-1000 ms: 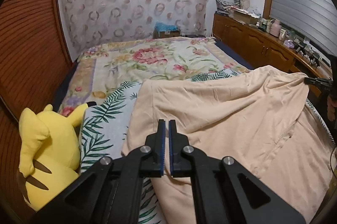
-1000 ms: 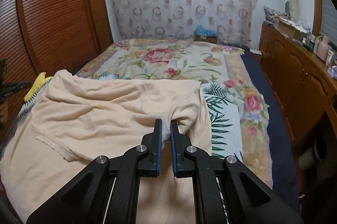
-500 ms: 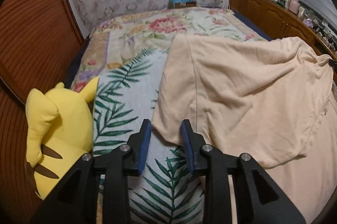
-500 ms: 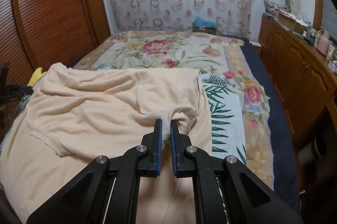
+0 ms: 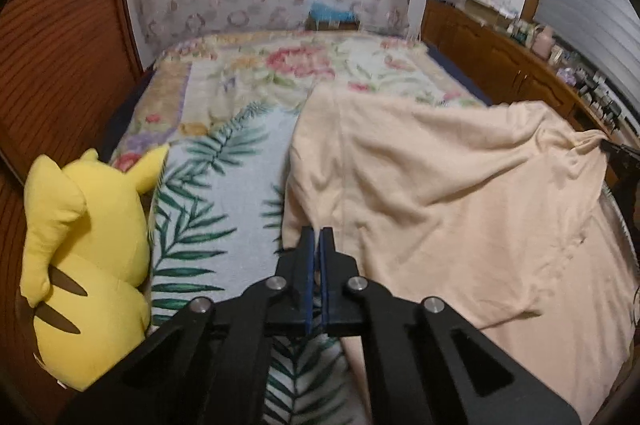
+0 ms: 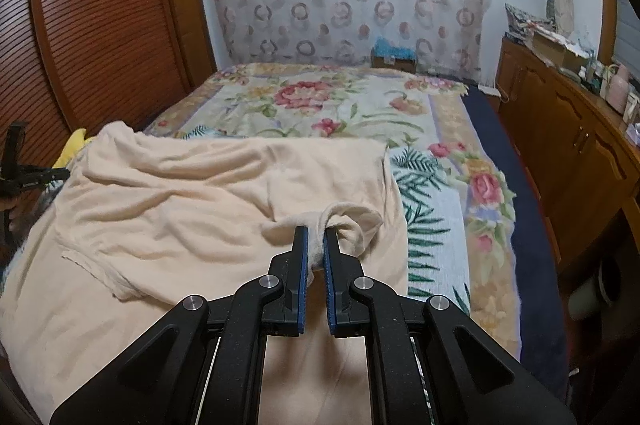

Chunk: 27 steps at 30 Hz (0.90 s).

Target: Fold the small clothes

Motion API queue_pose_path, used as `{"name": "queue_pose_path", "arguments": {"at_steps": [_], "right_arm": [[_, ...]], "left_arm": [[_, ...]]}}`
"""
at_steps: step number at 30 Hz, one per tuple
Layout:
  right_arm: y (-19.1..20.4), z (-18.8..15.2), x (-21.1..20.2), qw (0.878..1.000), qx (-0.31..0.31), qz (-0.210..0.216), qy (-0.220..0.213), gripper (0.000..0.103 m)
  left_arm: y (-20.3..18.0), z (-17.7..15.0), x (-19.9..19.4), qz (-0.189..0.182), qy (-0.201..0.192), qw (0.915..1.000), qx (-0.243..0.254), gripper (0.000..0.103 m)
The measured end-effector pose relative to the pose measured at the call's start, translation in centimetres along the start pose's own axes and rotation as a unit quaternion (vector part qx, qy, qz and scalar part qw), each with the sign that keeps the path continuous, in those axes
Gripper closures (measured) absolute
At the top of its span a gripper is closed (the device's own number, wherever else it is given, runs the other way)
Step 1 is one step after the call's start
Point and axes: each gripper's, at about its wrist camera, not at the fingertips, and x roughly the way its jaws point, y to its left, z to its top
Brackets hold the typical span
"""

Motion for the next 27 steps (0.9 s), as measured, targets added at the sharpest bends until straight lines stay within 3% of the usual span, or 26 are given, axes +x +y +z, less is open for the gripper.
{"name": "queue_pose_path", "arguments": {"at_steps": [4, 13, 21, 27], "right_arm": [[0.3, 0.6, -1.4, 1.0, -0.001, -0.003, -0.019, 0.099], [0.7, 1.0, -5.8, 0.999, -0.001, -0.005, -0.052, 0.099], [1.8, -0.5, -11.4, 0.997, -0.01, -0.009, -0.07, 0.099], [1.9, -3.0, -16.0, 0.998, -0.007, -0.013, -0.068, 0.099]], "left_arm": [[-1.1, 1.0, -3.3, 0.0, -0.043, 0.999, 0.009, 0.103], [-3.6, 1.3, -9.5, -0.021, -0.097, 0.9947, 0.027, 0.103], [-4.9, -2.0, -14.7, -0.027, -0.123, 0.9919, 0.02, 0.103], [-5.8, -6.4, -18.6, -0.034, -0.127, 0.9913, 0.005, 0.103]]}}
